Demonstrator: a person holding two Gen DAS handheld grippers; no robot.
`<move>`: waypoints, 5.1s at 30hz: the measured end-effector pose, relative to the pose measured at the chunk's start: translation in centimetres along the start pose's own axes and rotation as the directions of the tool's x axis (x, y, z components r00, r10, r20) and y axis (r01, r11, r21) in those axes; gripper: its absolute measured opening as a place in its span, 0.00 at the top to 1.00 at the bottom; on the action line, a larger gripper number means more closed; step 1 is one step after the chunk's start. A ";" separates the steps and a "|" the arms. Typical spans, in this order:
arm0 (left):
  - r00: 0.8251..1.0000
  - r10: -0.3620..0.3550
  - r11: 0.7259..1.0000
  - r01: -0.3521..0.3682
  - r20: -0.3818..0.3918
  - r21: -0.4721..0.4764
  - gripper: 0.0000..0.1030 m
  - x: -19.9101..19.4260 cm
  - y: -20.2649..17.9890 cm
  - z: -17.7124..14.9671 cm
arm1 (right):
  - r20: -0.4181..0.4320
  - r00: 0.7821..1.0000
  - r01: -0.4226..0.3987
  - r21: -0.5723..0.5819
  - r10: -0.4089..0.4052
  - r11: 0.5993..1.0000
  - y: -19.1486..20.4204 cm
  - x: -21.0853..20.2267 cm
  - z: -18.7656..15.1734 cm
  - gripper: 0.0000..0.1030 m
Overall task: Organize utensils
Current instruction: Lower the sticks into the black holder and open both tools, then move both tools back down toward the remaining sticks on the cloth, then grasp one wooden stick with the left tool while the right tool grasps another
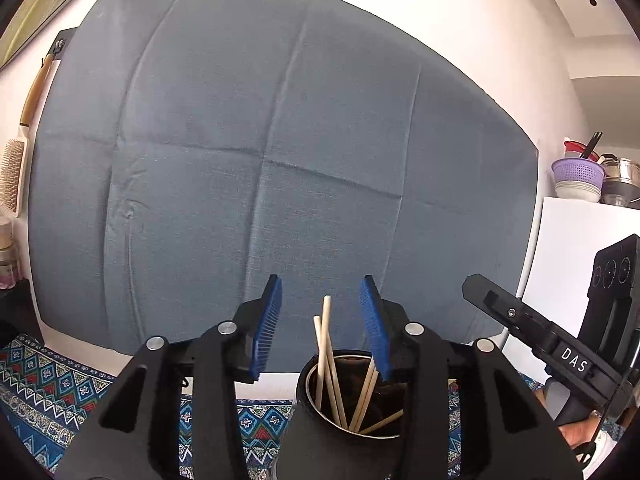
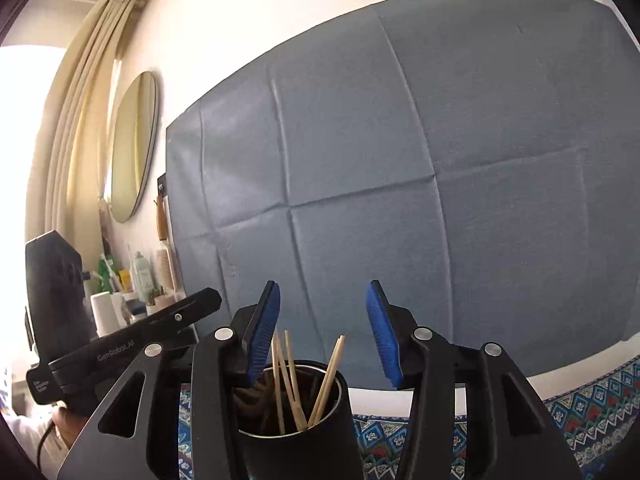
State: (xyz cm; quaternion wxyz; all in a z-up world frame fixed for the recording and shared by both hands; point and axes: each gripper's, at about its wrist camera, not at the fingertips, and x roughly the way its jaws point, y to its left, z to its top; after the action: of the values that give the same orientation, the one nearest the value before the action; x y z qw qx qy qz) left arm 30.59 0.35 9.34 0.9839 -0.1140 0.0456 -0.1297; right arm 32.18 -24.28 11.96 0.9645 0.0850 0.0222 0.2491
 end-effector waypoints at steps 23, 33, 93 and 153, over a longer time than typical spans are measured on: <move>0.991 0.073 0.996 -0.066 -0.109 0.062 0.05 -4.7 0.2 1.2 | -0.126 0.980 0.150 -0.047 -0.155 0.988 0.4 -3.8 2.6 0.08; 0.935 0.163 0.986 -0.139 -0.315 0.095 0.05 -6.1 0.6 -3.1 | -0.405 0.883 0.184 -0.171 -0.239 0.968 1.0 -3.8 -0.5 0.08; 0.524 0.167 0.979 0.011 -0.835 0.202 0.06 -6.8 -5.6 -16.6 | -0.961 0.202 0.102 -0.174 -0.192 0.979 2.7 -4.1 -18.6 0.11; 0.315 0.203 0.975 -0.155 -0.927 0.161 0.95 -7.7 2.7 -16.0 | -0.952 0.239 0.123 -0.164 -0.189 0.979 -2.9 -9.3 -15.9 0.95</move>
State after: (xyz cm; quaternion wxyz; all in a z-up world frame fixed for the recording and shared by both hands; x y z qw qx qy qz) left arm 21.97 1.50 -6.33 0.7880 0.0078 0.6124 -0.0627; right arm 24.12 -28.86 -4.17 0.7723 -0.1133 0.6062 0.1526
